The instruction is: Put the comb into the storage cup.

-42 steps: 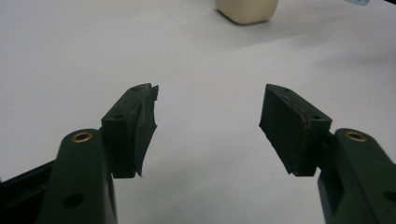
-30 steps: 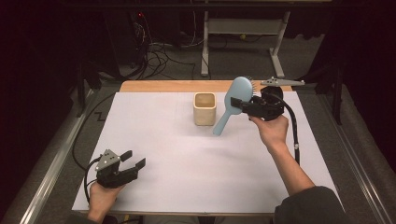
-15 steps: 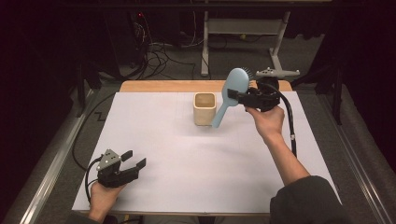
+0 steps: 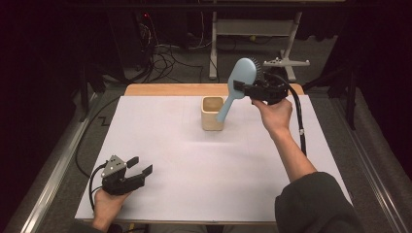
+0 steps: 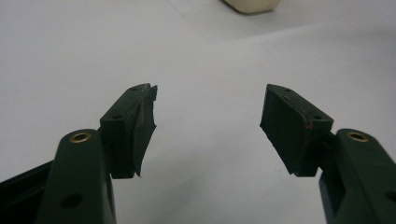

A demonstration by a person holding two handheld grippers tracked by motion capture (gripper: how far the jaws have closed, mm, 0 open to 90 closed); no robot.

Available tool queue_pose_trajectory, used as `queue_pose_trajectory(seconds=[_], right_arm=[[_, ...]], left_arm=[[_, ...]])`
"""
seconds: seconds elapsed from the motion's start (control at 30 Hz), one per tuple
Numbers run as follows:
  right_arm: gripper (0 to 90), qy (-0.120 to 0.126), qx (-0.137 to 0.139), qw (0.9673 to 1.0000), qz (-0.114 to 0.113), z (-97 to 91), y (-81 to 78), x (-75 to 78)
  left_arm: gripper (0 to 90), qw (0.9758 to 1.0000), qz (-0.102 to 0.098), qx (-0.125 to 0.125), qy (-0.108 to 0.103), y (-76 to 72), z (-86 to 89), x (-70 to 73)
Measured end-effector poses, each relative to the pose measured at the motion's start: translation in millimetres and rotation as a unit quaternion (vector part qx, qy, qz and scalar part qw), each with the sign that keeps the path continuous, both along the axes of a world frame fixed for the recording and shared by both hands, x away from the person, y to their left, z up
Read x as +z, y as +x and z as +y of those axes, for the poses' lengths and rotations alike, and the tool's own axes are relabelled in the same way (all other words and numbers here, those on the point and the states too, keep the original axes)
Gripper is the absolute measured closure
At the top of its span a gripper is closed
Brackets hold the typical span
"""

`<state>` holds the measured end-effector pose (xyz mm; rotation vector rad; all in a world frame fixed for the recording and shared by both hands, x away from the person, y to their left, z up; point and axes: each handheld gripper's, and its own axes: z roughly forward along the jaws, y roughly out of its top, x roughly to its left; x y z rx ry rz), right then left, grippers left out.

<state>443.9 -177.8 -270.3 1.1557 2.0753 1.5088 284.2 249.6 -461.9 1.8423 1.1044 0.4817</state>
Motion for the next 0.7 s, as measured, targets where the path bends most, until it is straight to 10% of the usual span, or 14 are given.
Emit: queue_pose_trajectory(seconds=[0.7], right_arm=[[55.0,-0.005,-0.043,0.999,-0.004,14.3,27.3,3.2]], left_arm=[[35.2,1.0,-0.003,-0.003,-0.001,-0.5,-0.4,0.3]])
